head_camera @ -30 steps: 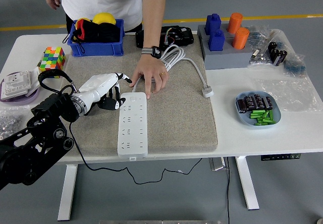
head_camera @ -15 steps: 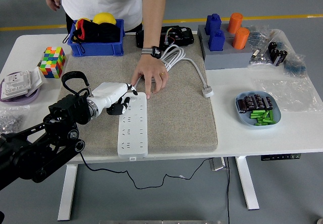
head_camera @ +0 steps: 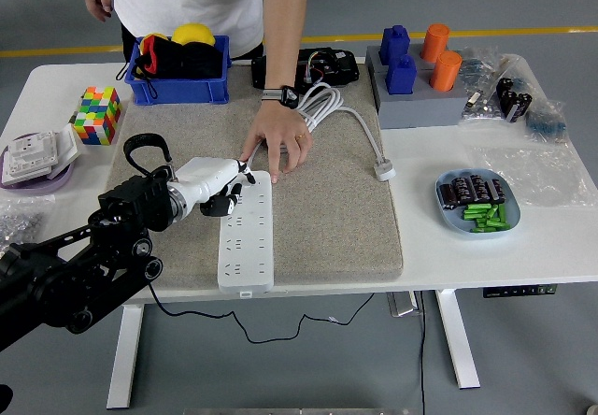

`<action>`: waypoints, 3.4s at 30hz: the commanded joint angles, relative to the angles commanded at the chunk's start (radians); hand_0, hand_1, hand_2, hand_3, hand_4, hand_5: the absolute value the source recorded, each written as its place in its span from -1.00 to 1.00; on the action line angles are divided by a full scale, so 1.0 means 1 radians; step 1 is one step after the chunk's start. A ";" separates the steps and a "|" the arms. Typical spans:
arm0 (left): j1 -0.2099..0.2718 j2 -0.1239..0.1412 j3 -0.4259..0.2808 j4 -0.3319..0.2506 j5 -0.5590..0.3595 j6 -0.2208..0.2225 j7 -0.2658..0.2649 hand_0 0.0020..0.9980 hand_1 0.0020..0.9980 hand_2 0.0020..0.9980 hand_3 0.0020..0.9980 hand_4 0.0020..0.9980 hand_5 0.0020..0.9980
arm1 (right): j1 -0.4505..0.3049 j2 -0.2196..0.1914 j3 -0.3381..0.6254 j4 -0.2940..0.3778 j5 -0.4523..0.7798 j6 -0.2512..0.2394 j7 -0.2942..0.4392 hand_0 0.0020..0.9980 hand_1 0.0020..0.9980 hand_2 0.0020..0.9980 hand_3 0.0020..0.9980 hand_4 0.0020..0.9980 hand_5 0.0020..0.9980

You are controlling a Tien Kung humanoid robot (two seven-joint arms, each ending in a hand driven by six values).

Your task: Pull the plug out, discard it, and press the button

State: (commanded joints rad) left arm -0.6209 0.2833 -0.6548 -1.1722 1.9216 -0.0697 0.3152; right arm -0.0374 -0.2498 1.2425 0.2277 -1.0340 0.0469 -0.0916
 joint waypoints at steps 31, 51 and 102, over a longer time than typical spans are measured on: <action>0.004 0.014 -0.020 0.000 -0.009 0.002 -0.015 -0.74 -0.91 -0.77 0.40 -0.75 -1.00 | 0.001 0.002 0.000 0.001 0.000 0.000 0.000 0.46 0.36 0.32 0.27 0.48 0.20; 0.172 0.017 -0.373 -0.078 -0.087 0.089 -0.127 0.26 0.28 0.20 0.47 0.32 -1.00 | 0.001 0.004 -0.002 0.000 -0.004 0.000 0.000 0.46 0.36 0.32 0.27 0.49 0.20; 0.443 -0.025 -0.879 -0.151 -0.043 0.072 -0.142 0.69 0.63 0.50 0.66 0.67 -0.39 | 0.006 0.007 0.016 -0.001 -0.017 0.001 0.001 0.46 0.36 0.33 0.27 0.49 0.20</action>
State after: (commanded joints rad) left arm -0.1784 0.2587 -1.5341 -1.3236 1.8784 0.0021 0.1733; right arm -0.0312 -0.2430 1.2588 0.2270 -1.0514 0.0478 -0.0907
